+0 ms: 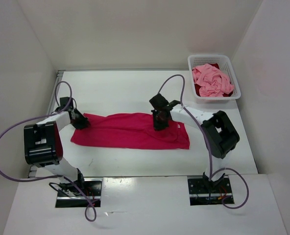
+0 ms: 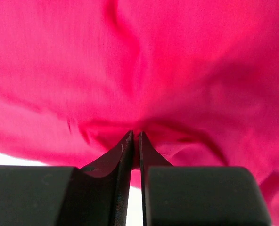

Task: Fold and stack the t-shirts
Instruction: Fold the other side of the tshirt into a rectangle

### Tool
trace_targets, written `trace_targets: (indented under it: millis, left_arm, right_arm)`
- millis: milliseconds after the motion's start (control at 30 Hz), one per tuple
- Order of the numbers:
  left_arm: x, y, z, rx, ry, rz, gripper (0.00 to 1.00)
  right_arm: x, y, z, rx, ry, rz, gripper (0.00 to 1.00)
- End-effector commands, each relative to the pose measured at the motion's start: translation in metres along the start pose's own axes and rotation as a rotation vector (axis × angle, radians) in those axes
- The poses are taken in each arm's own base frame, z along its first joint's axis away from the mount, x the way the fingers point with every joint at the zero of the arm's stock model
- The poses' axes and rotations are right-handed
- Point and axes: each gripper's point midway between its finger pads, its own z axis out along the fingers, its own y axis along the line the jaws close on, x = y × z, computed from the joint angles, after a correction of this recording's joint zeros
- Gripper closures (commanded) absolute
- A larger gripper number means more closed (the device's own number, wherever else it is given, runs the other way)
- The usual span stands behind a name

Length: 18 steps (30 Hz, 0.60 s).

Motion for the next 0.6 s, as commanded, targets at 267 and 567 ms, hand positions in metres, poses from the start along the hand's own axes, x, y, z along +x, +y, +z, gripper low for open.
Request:
trace_targets:
  millis: [267,567]
  left_arm:
    - [-0.023,-0.028,-0.005,0.100,-0.033,-0.004,0.69]
    - [-0.056,-0.069,-0.049,0.184,-0.146,0.069,0.69]
  right_arm:
    - [0.083,0.032,-0.047,-0.173,0.197,-0.075,0.83]
    - [0.059,0.053,-0.071,-0.243,0.166,-0.081,0.41]
